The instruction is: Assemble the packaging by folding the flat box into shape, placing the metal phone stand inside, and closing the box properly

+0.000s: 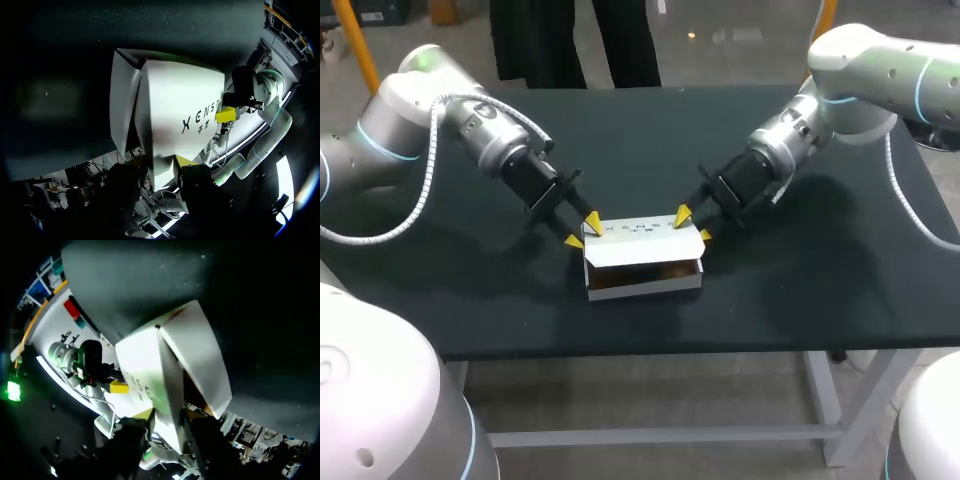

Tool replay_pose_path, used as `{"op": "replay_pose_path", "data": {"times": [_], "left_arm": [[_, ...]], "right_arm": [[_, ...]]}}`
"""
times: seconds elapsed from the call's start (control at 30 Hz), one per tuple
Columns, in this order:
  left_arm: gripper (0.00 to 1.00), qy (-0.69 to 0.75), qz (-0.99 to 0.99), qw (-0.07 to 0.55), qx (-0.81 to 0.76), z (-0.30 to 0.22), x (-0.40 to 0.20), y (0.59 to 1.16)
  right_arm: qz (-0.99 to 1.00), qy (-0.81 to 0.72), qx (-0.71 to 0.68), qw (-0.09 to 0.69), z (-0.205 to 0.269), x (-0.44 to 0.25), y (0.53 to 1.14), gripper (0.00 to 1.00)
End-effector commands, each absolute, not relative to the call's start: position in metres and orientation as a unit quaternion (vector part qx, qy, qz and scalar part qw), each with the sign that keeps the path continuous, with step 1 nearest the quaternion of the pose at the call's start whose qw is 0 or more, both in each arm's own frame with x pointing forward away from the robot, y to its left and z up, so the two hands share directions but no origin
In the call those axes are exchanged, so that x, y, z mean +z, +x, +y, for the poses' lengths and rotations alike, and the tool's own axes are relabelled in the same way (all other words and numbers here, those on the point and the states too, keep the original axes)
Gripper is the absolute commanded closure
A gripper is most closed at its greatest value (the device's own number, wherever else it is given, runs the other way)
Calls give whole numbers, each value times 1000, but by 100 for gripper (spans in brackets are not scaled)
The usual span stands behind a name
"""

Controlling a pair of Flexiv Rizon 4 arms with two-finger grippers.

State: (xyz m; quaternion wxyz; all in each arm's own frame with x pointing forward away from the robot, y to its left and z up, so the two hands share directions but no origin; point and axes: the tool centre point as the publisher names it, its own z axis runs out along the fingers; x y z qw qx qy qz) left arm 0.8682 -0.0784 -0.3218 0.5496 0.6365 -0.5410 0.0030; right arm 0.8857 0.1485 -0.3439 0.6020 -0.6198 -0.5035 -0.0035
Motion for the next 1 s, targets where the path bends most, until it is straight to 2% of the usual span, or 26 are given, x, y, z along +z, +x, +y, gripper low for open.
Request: {"op": "replay_pose_path", "data": {"times": [0.03, 0.53, 0.7, 1.0], "left_arm": [[63, 642, -543, 542, 7, -78, -318, 862], [62, 640, -559, 527, 3, -75, -321, 859], [61, 641, -565, 519, 6, -74, -320, 858], [58, 644, -577, 502, 10, -71, -318, 857]], "right_arm": [[-508, -619, 2, 599, 151, -348, 886, 57], [-531, -626, 12, 571, 151, -353, 883, 50], [-539, -634, 12, 554, 151, -351, 882, 45], [-553, -645, 12, 527, 154, -349, 882, 46]]}}
